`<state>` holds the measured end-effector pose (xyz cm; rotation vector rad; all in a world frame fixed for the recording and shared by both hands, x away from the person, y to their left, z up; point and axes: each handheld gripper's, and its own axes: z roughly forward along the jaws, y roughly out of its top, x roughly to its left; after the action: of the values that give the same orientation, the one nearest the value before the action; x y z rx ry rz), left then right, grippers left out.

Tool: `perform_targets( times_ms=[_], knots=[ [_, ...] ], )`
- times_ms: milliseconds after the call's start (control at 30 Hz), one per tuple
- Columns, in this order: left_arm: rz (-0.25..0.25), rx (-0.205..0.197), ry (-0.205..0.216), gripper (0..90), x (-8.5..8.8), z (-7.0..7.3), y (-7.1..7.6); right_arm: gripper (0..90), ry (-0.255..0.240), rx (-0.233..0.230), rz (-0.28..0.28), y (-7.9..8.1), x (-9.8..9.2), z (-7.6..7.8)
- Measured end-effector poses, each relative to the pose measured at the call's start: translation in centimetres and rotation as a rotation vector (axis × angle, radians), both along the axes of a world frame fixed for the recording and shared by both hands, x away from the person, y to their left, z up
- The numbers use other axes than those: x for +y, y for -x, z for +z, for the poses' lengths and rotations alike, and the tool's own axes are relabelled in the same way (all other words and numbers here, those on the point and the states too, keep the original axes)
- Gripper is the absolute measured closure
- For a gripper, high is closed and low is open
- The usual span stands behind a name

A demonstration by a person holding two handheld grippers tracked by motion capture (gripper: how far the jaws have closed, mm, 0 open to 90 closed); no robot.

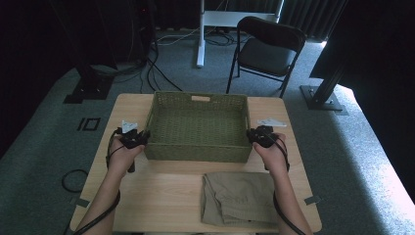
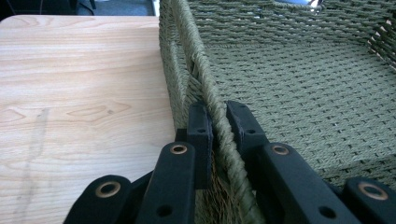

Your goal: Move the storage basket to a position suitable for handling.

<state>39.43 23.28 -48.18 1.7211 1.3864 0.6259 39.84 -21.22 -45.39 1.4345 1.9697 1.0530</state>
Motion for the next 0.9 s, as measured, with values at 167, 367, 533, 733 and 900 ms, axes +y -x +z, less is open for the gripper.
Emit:
perform_targets(
  times_ms=[167, 367, 533, 733, 900],
  knots=[
    [-0.007, 0.001, -0.001, 81.6, -1.0, 0.0, -0.1, 76.7, -0.002, -0.003, -0.009, 0.0, -1.0, 0.0],
    [-0.015, 0.003, -0.005, 81.5, -2.9, 0.0, -0.3, 77.1, 0.006, -0.010, -0.024, 0.0, -2.5, -0.1],
    [-0.025, 0.006, 0.000, 81.1, -4.2, 0.0, -0.4, 77.6, -0.002, -0.004, -0.040, 0.0, -4.0, -0.1],
    [-0.038, 0.010, -0.003, 80.7, -5.6, 0.1, -0.6, 78.0, -0.010, -0.005, -0.056, 0.1, -5.5, -0.1],
    [-0.051, 0.013, -0.008, 80.2, -6.8, 0.1, -0.6, 78.5, -0.017, -0.006, -0.072, 0.2, -6.6, -0.1]
  ],
)
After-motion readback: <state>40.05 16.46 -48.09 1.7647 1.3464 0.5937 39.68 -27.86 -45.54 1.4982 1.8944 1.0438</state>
